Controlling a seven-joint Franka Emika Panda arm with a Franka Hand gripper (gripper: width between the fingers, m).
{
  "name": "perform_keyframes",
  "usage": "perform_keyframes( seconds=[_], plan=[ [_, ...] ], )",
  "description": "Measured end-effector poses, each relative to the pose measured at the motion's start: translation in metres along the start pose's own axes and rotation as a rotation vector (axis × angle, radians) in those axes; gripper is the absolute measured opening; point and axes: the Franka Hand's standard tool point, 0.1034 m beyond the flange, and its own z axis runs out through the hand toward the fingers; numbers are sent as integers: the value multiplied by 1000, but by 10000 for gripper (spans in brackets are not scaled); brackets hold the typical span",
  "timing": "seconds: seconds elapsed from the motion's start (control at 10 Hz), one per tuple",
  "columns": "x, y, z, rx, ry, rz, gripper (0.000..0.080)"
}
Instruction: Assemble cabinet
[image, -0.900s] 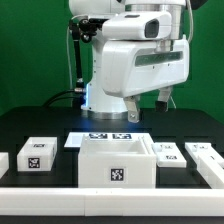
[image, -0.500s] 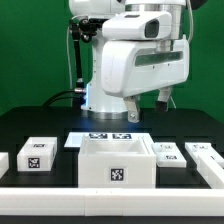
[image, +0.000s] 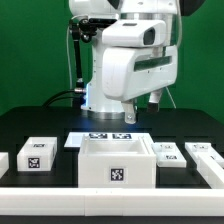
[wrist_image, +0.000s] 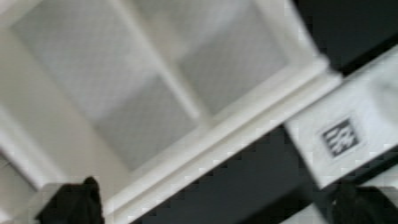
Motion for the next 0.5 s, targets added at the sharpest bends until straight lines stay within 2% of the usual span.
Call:
perform_keyframes(
  seconds=[0.1,0.5],
  plan=[
    [-5,-1,3,-3,2,-73,649],
    [-6,0,4,-1,0,-323,649]
  ],
)
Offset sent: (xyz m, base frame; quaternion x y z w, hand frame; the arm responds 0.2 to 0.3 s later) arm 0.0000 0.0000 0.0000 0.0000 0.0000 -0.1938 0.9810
